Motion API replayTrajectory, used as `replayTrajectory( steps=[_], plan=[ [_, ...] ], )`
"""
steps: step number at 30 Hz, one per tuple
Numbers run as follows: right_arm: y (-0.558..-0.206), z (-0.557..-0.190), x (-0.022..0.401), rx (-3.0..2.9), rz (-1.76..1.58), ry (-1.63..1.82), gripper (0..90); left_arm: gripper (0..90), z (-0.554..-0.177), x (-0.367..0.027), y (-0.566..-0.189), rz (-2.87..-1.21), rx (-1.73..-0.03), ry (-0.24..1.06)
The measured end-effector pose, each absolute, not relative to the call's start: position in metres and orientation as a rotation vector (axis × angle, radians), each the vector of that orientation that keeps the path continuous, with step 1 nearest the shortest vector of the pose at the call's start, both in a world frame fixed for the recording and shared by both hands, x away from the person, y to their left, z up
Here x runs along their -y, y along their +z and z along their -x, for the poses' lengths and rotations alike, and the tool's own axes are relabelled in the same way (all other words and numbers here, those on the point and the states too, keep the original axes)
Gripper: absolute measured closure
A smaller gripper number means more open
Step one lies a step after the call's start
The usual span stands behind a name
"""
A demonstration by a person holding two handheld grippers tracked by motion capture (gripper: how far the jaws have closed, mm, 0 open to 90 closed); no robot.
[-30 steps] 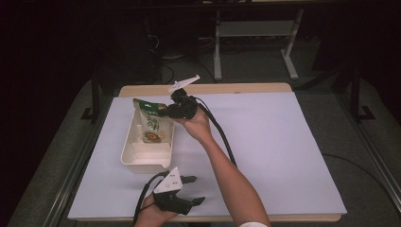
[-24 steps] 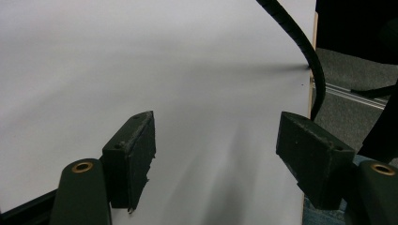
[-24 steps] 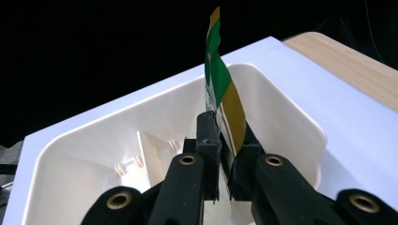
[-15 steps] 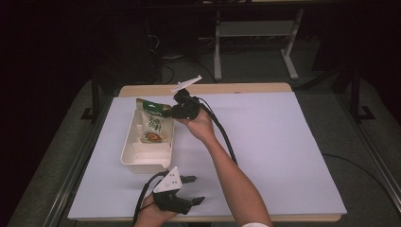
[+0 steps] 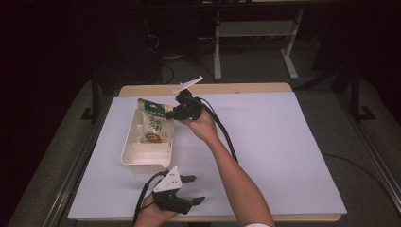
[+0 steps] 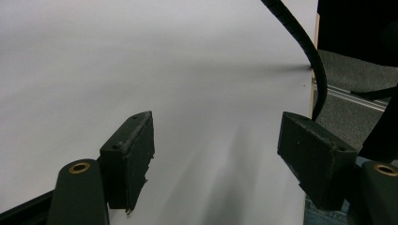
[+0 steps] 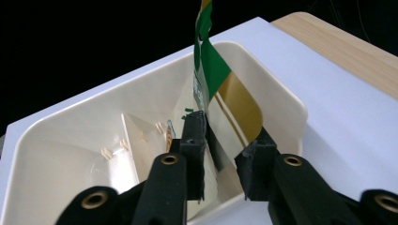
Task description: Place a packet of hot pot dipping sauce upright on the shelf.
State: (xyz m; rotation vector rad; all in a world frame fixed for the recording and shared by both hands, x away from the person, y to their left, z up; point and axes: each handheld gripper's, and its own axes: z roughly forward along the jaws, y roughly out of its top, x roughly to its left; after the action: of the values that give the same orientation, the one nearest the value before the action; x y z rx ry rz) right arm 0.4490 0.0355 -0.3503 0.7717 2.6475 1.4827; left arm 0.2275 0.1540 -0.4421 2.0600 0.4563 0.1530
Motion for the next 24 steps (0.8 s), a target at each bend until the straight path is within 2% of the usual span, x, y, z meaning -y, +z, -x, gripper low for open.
replayTrajectory(
  steps=[24],
  plan=[
    [-0.352, -0.441, -0.002, -2.661, -0.82, 1.488, 62.3, 26.8, -0.229, -0.154, -0.442, -2.063, -0.471, 0.152]
  ],
)
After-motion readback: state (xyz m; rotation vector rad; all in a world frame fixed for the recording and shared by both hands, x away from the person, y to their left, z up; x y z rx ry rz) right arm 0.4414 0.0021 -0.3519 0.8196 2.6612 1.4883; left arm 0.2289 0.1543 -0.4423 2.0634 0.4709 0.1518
